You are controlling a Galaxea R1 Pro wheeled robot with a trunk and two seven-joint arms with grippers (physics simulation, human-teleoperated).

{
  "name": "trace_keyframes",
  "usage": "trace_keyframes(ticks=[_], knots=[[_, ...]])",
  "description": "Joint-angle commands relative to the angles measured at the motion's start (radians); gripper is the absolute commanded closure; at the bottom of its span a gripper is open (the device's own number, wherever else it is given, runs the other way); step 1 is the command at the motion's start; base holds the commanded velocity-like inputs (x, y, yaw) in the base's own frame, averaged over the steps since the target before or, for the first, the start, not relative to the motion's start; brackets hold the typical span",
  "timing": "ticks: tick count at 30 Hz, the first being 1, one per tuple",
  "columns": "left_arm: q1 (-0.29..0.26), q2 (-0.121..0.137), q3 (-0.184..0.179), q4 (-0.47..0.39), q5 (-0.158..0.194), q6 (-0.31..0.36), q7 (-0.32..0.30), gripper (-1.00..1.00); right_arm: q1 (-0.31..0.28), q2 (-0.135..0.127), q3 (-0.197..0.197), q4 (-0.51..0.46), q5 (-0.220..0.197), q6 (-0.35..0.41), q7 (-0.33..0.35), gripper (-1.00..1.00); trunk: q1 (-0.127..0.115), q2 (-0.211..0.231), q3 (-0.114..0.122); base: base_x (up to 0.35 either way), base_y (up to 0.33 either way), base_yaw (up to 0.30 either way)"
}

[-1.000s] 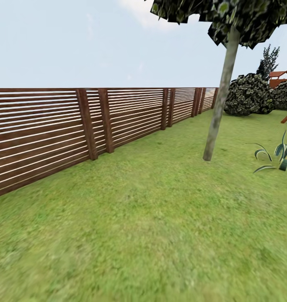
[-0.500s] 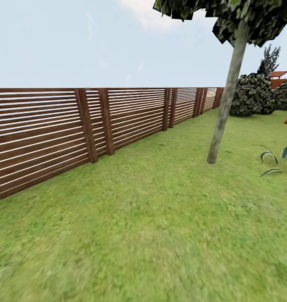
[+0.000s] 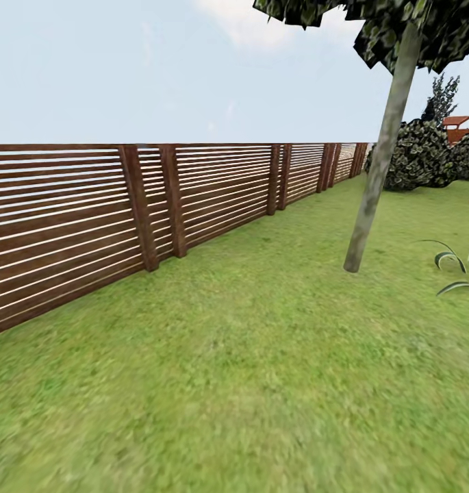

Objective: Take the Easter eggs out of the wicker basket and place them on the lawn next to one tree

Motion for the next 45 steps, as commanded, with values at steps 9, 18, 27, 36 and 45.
trace_keyframes(ticks=[9, 18, 27, 36, 45], knots=[[-0.001, 0.0, -0.001, 0.001, 0.0, -0.003, 0.0, -1.0, 0.0, 0.0, 0.0, -0.001, 0.0, -0.003, 0.0, -1.0, 0.001, -0.001, -0.001, 0.327, 0.002, 0.0], [-0.001, 0.001, -0.001, 0.001, 0.0, -0.003, 0.0, -1.0, 0.0, 0.0, 0.0, -0.001, 0.0, -0.003, 0.0, -1.0, 0.001, -0.001, -0.001, 0.327, 0.0, -0.014], [-0.001, 0.001, -0.001, 0.001, 0.0, -0.003, 0.0, -1.0, 0.0, 0.0, 0.0, -0.001, 0.0, -0.003, 0.0, -1.0, 0.001, -0.001, -0.001, 0.325, 0.0, -0.077], [-0.001, 0.001, -0.001, 0.0, 0.0, -0.003, 0.0, -1.0, 0.0, 0.0, 0.0, -0.001, 0.0, -0.003, 0.0, -1.0, 0.001, -0.001, -0.001, 0.324, 0.0, -0.007], [-0.001, 0.001, -0.001, 0.0, 0.001, -0.003, 0.0, -1.0, 0.0, 0.0, 0.0, -0.001, 0.0, -0.005, 0.0, -1.0, 0.001, -0.001, 0.001, 0.324, 0.0, -0.078]])
